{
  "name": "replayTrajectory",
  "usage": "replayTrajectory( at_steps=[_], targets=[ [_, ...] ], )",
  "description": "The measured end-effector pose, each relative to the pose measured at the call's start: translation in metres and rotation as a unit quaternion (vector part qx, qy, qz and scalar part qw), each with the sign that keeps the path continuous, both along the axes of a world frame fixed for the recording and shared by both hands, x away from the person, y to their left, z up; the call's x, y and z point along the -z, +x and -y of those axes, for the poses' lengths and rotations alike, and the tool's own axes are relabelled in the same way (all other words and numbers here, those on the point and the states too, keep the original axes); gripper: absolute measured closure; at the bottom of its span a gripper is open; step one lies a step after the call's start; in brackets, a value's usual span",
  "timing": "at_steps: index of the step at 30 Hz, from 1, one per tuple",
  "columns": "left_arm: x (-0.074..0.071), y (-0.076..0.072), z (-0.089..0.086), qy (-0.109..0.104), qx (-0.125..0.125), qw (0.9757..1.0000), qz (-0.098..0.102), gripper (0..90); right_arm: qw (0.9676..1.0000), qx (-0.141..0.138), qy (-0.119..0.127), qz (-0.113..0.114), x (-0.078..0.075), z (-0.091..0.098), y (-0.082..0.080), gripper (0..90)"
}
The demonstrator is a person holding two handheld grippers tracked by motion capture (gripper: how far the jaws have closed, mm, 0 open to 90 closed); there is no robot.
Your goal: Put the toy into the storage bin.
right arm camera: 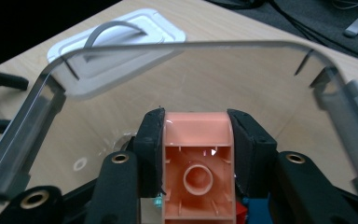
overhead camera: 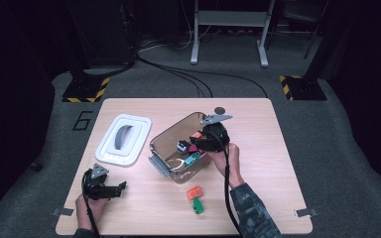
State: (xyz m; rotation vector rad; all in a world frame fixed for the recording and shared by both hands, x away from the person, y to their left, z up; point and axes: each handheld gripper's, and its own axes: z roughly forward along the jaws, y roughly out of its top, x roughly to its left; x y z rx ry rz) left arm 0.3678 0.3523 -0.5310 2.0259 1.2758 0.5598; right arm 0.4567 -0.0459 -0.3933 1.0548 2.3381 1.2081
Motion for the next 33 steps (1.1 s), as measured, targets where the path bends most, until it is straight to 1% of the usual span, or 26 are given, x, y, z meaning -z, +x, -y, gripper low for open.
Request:
replayTrajectory(
  at_steps=[1,6,11,14,15,18,19,20,22,24,26,28,29,30,31,33],
  targets=[
    [-0.001,0.0,0.0,0.002,0.002,1.0,-0.004,5.9,1.0,-0.002,0.0,-0.004,0.002,-0.001,-0.002,58.3],
    [-0.001,0.0,0.0,0.001,0.002,1.0,-0.004,5.9,0.9999,-0.007,0.001,-0.01,0.011,-0.003,-0.008,58.3],
    [-0.001,0.0,0.0,0.001,0.002,1.0,-0.004,5.9,0.9999,-0.007,0.008,-0.011,0.015,-0.003,-0.013,58.3],
    [-0.001,0.0,0.0,0.001,0.002,1.0,-0.005,5.9,0.9999,-0.009,0.005,-0.012,0.016,-0.003,-0.013,56.6],
    [0.0,0.0,0.0,0.001,0.001,1.0,-0.003,5.9,0.9999,-0.008,0.004,-0.012,0.016,-0.003,-0.013,54.6],
    [-0.001,0.0,0.0,0.001,0.002,1.0,-0.005,5.9,0.9999,-0.004,0.003,-0.014,0.015,-0.001,-0.014,46.4],
    [-0.001,0.0,0.0,0.001,0.002,1.0,-0.004,5.9,0.9999,-0.002,0.0,-0.012,0.014,0.001,-0.014,42.2],
    [-0.001,0.0,0.0,0.001,0.002,1.0,-0.005,5.9,0.9999,0.001,0.002,-0.012,0.013,0.003,-0.016,38.3],
    [-0.001,0.0,0.0,0.002,0.002,1.0,-0.004,5.9,1.0,0.002,0.005,-0.007,0.012,0.006,-0.018,32.6],
    [-0.001,0.0,0.0,0.001,0.002,1.0,-0.005,5.9,0.9999,0.004,0.007,-0.007,0.01,0.01,-0.021,27.4],
    [0.0,0.0,0.0,-0.002,-0.002,1.0,-0.002,5.9,0.9999,0.005,0.008,-0.005,0.008,0.015,-0.025,22.3],
    [0.0,0.0,0.0,-0.002,-0.001,1.0,-0.003,5.9,0.9999,0.008,0.007,-0.002,0.007,0.021,-0.03,20.0],
    [0.0,0.0,0.001,-0.004,-0.004,1.0,0.002,5.9,1.0,0.007,0.006,-0.002,0.007,0.023,-0.031,19.4],
    [0.0,0.0,0.0,-0.002,-0.001,1.0,-0.003,5.9,1.0,0.007,0.005,-0.003,0.006,0.026,-0.034,17.7],
    [0.0,0.0,0.0,-0.002,-0.002,1.0,-0.002,5.9,1.0,0.007,0.004,0.0,0.006,0.028,-0.036,16.6],
    [0.0,0.0,0.0,-0.003,-0.001,1.0,-0.003,5.9,1.0,0.005,-0.002,-0.002,0.007,0.033,-0.041,15.1]
  ],
)
